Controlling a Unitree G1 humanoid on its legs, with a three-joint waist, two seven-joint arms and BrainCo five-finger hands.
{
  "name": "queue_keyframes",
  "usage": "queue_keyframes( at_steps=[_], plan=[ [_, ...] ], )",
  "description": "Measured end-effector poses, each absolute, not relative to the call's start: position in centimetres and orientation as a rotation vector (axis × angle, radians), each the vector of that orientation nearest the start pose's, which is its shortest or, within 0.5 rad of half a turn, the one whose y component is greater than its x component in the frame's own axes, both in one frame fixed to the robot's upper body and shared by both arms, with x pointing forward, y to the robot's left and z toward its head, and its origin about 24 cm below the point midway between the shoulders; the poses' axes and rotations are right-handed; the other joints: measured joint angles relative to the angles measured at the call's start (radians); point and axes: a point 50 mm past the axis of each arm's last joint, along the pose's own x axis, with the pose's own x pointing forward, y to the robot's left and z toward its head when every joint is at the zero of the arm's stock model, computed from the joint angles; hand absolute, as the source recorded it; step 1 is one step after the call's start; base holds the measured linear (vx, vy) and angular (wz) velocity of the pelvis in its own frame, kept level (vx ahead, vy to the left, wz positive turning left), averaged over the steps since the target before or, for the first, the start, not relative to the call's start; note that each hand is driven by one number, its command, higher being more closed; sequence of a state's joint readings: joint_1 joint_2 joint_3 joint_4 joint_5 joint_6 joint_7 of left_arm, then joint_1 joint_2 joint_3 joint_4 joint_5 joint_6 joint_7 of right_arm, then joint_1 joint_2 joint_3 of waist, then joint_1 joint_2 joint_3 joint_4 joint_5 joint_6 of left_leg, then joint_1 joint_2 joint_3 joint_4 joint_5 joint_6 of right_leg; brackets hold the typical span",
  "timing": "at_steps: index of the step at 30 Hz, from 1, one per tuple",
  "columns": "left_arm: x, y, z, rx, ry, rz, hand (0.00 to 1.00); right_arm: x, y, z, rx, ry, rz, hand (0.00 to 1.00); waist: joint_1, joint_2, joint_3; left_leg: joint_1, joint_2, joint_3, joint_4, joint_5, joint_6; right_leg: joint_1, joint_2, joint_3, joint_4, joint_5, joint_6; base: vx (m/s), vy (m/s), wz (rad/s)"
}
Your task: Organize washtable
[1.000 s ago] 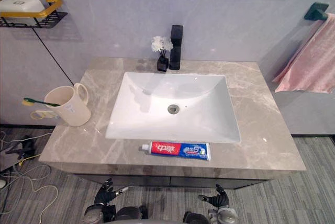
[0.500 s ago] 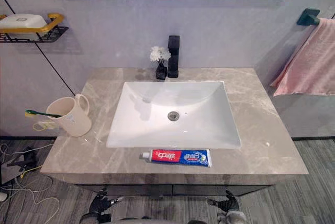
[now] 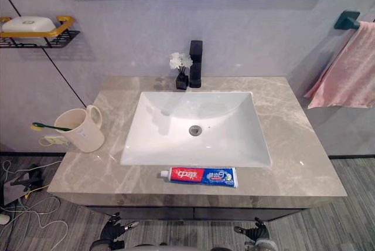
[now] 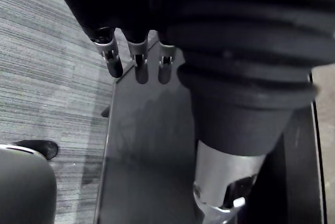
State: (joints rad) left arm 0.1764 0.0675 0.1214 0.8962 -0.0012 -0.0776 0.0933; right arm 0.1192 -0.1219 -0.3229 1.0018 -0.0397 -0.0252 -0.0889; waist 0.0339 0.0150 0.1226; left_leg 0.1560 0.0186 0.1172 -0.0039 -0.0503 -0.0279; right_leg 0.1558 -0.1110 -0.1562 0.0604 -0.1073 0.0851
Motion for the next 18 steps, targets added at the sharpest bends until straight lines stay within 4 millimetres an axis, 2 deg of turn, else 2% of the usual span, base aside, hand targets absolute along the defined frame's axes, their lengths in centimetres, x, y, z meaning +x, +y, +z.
queue_keyframes(
  at_steps=[2,5,8,12,14,18],
  plan=[
    [8.9,20.4,-15.2,0.041,1.0,0.285,0.0,7.5,-24.8,-15.3,-0.004,1.084,-0.489,0.0,-0.006,-0.001,0.003,0.007,-0.002,-0.01,-0.004,0.006,0.001,0.019,-0.001,-0.011,-0.016,0.009,0.006,-0.06,-0.005,0.14],
    [8.0,20.9,-15.6,0.038,1.039,0.305,0.0,7.6,-25.0,-15.2,0.002,1.076,-0.502,0.0,-0.017,-0.002,0.005,0.031,-0.002,-0.01,-0.03,0.019,0.001,0.033,-0.001,-0.012,-0.025,0.011,0.007,-0.08,-0.007,0.01],
    [7.6,22.6,-15.3,0.018,1.034,0.39,0.0,7.3,-25.7,-15.1,0.019,1.069,-0.545,0.0,-0.017,-0.005,0.006,0.03,-0.001,-0.024,-0.056,0.037,-0.003,0.032,-0.001,-0.03,-0.036,0.02,0.006,-0.08,-0.015,0.14],
    [7.2,26.4,-14.4,0.033,1.007,0.52,0.0,7.4,-27.1,-14.6,0.009,1.052,-0.581,0.0,-0.014,-0.006,0.006,0.027,-0.001,-0.034,-0.067,0.045,-0.002,0.033,-0.001,-0.04,-0.047,0.025,0.006,-0.03,-0.006,0.09],
    [7.2,29.4,-13.2,0.059,0.964,0.613,0.0,7.6,-27.9,-14.3,-0.01,1.037,-0.59,0.0,-0.015,-0.005,0.005,0.021,-0.003,-0.048,-0.066,0.045,-0.002,0.038,-0.005,-0.059,-0.051,0.024,0.007,0.0,0.001,0.18],
    [9.1,33.5,-9.9,0.121,0.793,0.72,0.0,7.7,-28.2,-14.1,-0.018,1.023,-0.589,0.0,-0.007,-0.01,0.008,0.012,-0.007,-0.087,-0.065,0.046,-0.002,0.057,-0.011,-0.098,-0.061,0.021,0.011,0.03,-0.004,0.29]
  ],
)
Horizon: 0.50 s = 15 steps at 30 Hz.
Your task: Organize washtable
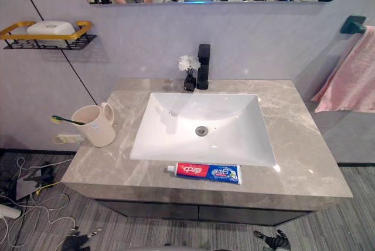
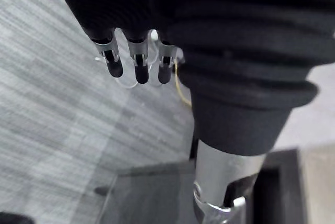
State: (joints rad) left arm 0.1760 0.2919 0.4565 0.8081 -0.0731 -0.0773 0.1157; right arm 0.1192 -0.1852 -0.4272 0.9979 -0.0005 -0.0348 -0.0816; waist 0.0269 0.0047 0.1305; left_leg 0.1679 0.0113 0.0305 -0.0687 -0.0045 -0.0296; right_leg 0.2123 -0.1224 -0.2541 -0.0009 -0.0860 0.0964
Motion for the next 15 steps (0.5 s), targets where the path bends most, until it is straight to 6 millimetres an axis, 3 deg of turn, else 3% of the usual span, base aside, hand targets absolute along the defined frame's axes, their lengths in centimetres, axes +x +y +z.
queue_keyframes(
  at_steps=[3,5,8,11,15],
  plan=[
    [10.7,35.5,-7.0,0.154,0.637,0.785,0.0,7.9,-28.3,-13.8,-0.027,1.0,-0.588,0.0,0.028,0.0,0.0,-0.006,-0.002,-0.009,0.007,0.0,0.0,0.005,-0.002,-0.014,-0.001,-0.006,0.008,0.04,-0.01,0.15],
    [12.4,37.0,-3.3,0.204,0.457,0.834,0.0,6.7,-28.6,-13.9,-0.039,1.02,-0.601,0.0,0.043,0.0,0.0,-0.012,-0.009,-0.034,0.012,-0.001,0.001,0.016,-0.006,-0.043,-0.001,-0.014,0.011,0.04,-0.016,0.35],
    [13.6,37.9,0.6,0.251,0.27,0.889,0.0,6.4,-28.6,-13.8,-0.044,1.022,-0.602,0.0,0.046,0.007,0.004,-0.019,-0.013,-0.046,0.016,-0.001,0.001,0.016,-0.011,-0.052,-0.001,-0.015,0.01,0.01,0.006,0.15],
    [15.2,37.3,5.7,0.305,0.013,0.898,0.0,6.0,-28.7,-13.7,-0.05,1.016,-0.604,0.0,0.046,0.018,0.007,-0.019,-0.019,-0.058,0.028,-0.003,0.004,0.029,-0.017,-0.071,-0.001,-0.015,0.009,-0.04,0.003,0.13],
    [16.7,34.8,10.4,0.358,-0.231,0.839,0.0,5.9,-28.3,-13.9,-0.035,1.018,-0.577,0.0,0.046,0.02,0.005,-0.035,-0.023,-0.079,0.045,-0.006,0.005,0.028,-0.018,-0.086,0.003,-0.019,0.004,-0.08,-0.006,0.15]
  ],
)
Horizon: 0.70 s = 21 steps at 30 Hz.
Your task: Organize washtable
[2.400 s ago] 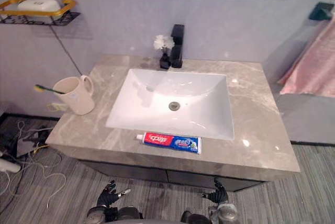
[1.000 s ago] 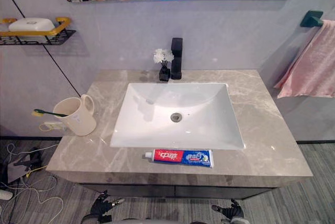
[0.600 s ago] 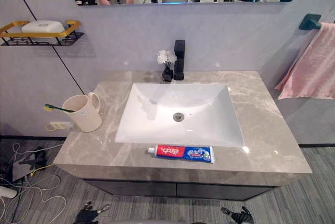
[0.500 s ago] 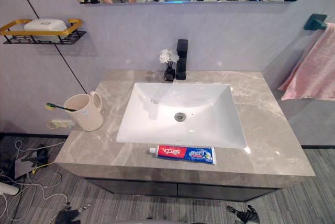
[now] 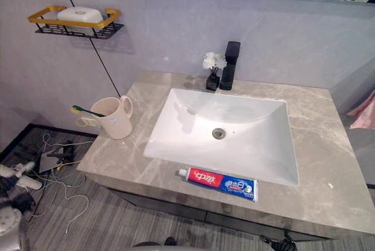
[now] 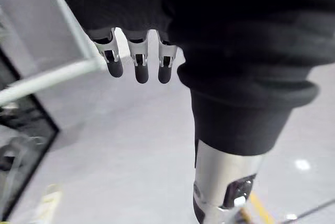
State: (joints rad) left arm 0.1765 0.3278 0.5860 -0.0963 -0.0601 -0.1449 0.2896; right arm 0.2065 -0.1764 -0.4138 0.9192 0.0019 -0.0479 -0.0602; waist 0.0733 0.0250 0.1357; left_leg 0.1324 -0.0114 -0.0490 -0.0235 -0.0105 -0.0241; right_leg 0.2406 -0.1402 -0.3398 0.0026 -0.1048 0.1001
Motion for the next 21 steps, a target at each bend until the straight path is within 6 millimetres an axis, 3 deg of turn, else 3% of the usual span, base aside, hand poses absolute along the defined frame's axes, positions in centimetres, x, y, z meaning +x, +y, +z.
queue_keyframes(
  at_steps=[5,11,21],
  plan=[
    [18.5,27.6,14.9,0.4,-0.513,0.579,0.0,5.5,-27.2,-14.5,0.012,1.044,-0.555,0.0,0.0,0.002,-0.001,-0.02,-0.005,-0.03,0.023,0.001,0.0,0.002,0.0,-0.02,0.006,0.0,-0.001,-0.05,0.001,0.18],
    [17.7,19.7,19.1,0.387,-0.805,0.182,0.0,5.9,-26.5,-14.7,0.02,1.038,-0.495,0.0,-0.012,0.003,-0.001,-0.027,-0.006,-0.031,0.041,0.001,0.001,0.001,-0.001,-0.019,0.013,0.0,-0.001,0.0,0.0,0.0],
    [18.8,14.3,17.0,0.49,-0.751,-0.222,0.0,6.9,-25.7,-14.8,0.008,1.033,-0.417,0.0,-0.035,0.0,-0.001,-0.023,0.003,-0.016,0.043,0.001,0.0,-0.001,0.006,-0.003,0.011,0.003,-0.005,-0.02,0.006,-0.04]
  ],
)
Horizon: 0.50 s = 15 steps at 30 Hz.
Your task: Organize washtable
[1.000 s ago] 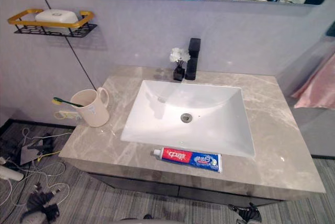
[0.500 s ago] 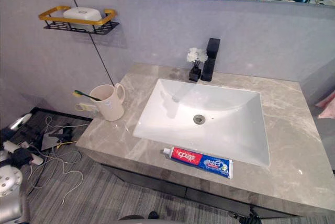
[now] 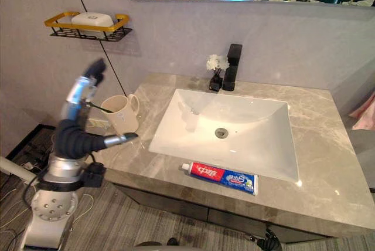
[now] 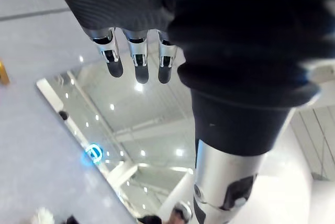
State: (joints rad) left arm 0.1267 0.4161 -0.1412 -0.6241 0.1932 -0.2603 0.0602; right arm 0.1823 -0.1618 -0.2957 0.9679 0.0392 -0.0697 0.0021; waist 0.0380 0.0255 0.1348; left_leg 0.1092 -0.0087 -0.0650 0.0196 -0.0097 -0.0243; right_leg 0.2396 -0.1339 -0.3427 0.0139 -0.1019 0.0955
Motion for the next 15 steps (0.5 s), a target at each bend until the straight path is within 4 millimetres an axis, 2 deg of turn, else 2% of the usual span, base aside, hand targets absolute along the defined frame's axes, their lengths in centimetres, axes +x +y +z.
queue_keyframes(
  at_steps=[3,8,10,15],
  plan=[
    [19.1,13.2,15.7,0.527,-0.703,-0.3,0.0,6.9,-25.6,-14.8,0.009,1.033,-0.415,0.0,0.001,-0.001,0.0,0.004,0.005,0.013,-0.002,-0.001,-0.001,-0.002,0.008,0.011,-0.001,0.001,-0.001,-0.01,-0.006,-0.12],
    [19.9,11.4,12.2,0.607,-0.558,-0.438,0.0,6.9,-25.6,-14.8,0.009,1.033,-0.414,0.0,-0.01,-0.002,0.0,-0.001,0.013,0.025,-0.002,-0.001,-0.001,-0.016,0.011,0.025,0.0,0.004,-0.005,-0.02,0.0,-0.08],
    [20.1,11.2,11.3,0.639,-0.523,-0.452,0.0,6.9,-25.6,-14.8,0.01,1.032,-0.414,0.0,-0.022,-0.003,0.0,0.0,0.015,0.028,-0.003,-0.001,-0.001,-0.017,0.012,0.029,0.0,0.004,-0.007,-0.02,0.008,-0.08],
    [21.1,10.7,8.5,0.745,-0.415,-0.514,0.0,6.8,-25.7,-14.7,0.01,1.029,-0.416,0.0,-0.026,-0.004,-0.001,0.01,0.018,0.039,-0.01,-0.001,-0.001,-0.016,0.013,0.042,-0.005,0.01,-0.012,-0.03,0.008,-0.09]
  ],
)
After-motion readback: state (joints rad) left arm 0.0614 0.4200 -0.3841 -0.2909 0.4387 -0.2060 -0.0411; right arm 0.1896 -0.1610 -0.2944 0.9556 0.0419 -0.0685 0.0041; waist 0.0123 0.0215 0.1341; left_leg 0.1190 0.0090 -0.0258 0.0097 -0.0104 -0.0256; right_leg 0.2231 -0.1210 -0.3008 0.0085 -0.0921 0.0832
